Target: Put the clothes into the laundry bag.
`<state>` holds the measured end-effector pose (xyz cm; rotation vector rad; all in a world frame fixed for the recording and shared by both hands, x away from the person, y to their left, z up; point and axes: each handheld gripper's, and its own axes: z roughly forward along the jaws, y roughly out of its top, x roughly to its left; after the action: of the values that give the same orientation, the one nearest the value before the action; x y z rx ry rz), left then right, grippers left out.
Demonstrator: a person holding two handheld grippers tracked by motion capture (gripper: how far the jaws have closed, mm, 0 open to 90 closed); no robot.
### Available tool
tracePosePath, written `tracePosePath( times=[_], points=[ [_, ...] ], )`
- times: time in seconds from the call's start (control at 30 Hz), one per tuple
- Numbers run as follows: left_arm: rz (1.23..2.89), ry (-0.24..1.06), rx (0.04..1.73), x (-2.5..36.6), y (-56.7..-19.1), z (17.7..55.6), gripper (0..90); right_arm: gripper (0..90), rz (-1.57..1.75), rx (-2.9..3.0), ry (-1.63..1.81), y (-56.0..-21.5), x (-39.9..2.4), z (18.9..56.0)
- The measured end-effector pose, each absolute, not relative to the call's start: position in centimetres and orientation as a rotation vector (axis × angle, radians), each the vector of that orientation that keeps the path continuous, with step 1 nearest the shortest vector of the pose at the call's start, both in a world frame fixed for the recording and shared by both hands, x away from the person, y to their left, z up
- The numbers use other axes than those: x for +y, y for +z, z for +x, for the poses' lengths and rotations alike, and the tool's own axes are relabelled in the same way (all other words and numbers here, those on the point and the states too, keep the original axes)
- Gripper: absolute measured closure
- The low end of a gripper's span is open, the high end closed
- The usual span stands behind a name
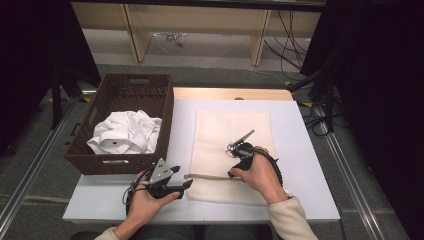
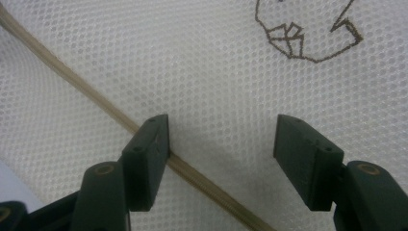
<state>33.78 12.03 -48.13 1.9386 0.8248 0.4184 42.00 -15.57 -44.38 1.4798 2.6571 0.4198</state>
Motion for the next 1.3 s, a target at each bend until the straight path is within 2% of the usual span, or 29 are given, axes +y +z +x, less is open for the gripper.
tracePosePath(
  times=[0.67,0.93,1.3],
  points=[
    [1.933,0.379,0.84,11.7,-48.5,33.7,33.6,35.4,1.421,2.699,0.356,-45.8,-15.3,42.0],
    [1.944,0.389,0.813,11.7,-48.4,33.8,33.5,35.6,1.298,2.737,0.321,-45.9,-15.2,42.0],
    [1.957,0.402,0.823,11.7,-48.4,33.8,33.5,42.1,1.345,2.713,0.343,-45.8,-15.5,42.1]
  ],
)
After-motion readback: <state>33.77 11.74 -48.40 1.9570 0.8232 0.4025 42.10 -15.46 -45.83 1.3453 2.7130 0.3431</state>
